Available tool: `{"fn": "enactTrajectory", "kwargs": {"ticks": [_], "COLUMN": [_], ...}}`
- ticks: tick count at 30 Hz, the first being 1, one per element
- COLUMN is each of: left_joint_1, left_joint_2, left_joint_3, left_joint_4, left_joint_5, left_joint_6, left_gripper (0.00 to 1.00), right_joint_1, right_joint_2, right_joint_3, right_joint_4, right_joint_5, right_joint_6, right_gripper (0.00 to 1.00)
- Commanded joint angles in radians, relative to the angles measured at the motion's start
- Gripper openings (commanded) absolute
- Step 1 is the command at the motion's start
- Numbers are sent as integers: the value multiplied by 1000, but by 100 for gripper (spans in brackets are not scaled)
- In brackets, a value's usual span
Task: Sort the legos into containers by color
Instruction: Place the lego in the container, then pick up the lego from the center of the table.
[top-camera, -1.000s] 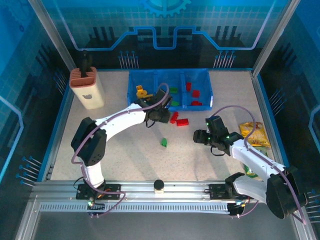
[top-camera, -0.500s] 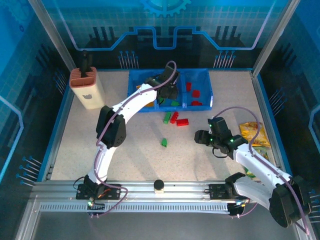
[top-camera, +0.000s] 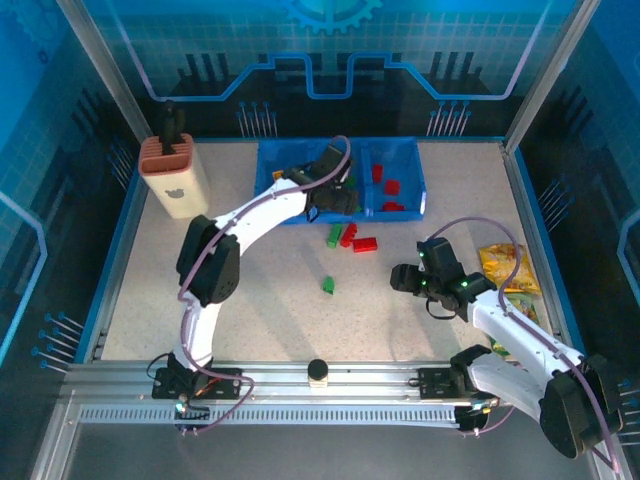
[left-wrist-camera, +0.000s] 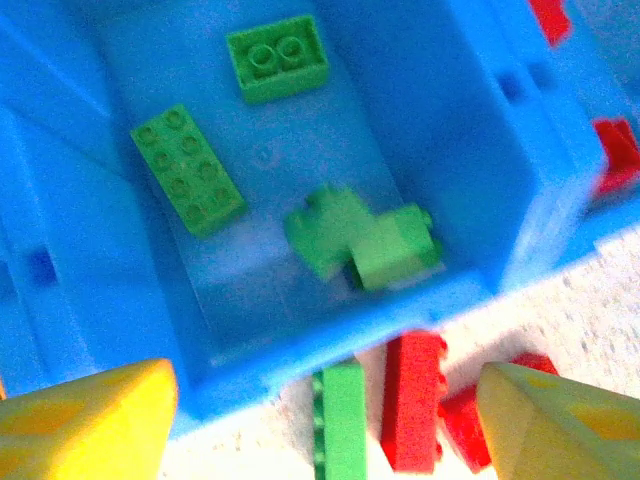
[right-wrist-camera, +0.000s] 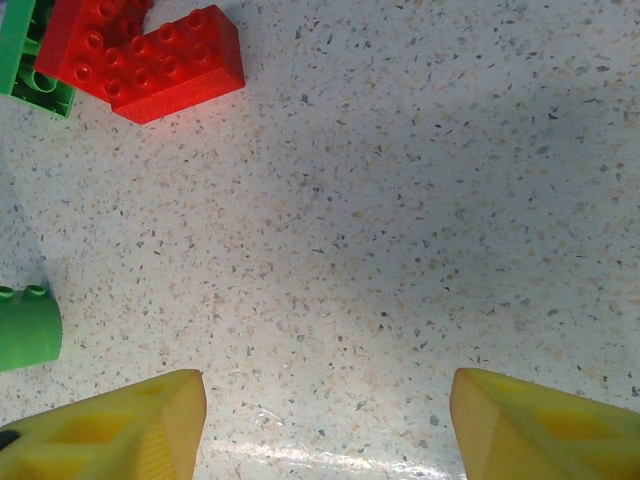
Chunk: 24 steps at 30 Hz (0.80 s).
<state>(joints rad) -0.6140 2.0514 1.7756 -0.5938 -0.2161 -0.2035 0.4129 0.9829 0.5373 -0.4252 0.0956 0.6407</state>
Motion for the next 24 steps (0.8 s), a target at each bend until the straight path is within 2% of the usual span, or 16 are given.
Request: {"fn": "enactTrajectory", "kwargs": {"ticks": [1,5,8,13,24], "left_joint_1": [-24,-26,-27,-25,-25], "left_joint_2": [-109,-172,-173,-132,-17], "left_joint_3": [-147,-338,-405,-416,-316], "left_joint_4": [116,205,234,242,197], "left_joint_5": [-13,17,34,41,47], "left_joint_6": [19,-5,-19,-32,-24], "left_gripper": [75,62,56,50,49], "right_joint_1": [-11,-11,-10,-9,-8], "right_joint_2": [14,25,38,53,36], "right_joint_3": [-12,-22,-26,-25,-31], "right_joint_4": [14,34,50,60,46], "right_joint_5": [-10,-13,-21,-31,-14], "right_joint_6": [15,16,17,19,16], "right_gripper": [67,67,67,67,67]}}
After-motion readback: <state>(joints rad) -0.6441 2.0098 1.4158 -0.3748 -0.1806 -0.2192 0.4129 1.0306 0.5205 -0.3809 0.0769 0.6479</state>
